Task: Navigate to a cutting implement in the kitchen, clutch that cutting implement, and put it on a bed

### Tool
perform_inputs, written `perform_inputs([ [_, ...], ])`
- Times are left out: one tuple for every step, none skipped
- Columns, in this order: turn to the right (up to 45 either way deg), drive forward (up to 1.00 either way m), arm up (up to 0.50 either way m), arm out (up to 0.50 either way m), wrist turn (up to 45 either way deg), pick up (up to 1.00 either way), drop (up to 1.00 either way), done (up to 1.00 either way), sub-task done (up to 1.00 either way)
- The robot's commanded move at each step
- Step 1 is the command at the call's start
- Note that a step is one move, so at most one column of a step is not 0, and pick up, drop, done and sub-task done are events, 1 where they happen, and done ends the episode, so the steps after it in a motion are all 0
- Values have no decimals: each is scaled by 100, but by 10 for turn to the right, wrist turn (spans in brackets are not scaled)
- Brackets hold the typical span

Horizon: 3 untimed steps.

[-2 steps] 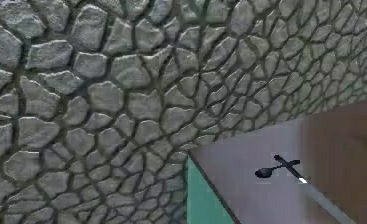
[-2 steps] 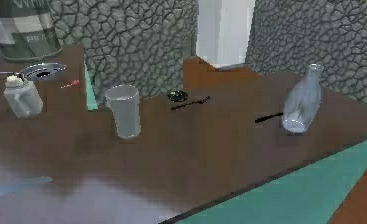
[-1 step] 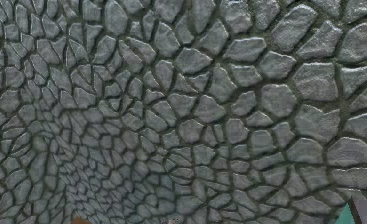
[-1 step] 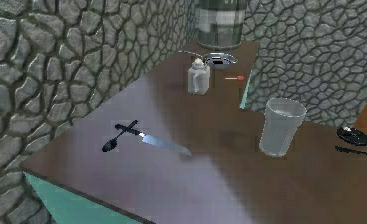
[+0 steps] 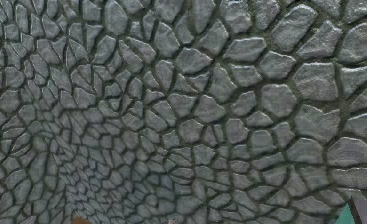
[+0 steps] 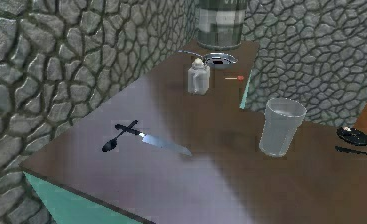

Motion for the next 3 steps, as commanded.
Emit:
perform_inputs([
  [0, 0, 38, 0, 0, 0, 0, 0, 0],
  [0, 0, 0, 22, 0, 0, 0, 0, 0],
  [0, 0, 0, 0, 450, 0, 0, 0, 0],
])
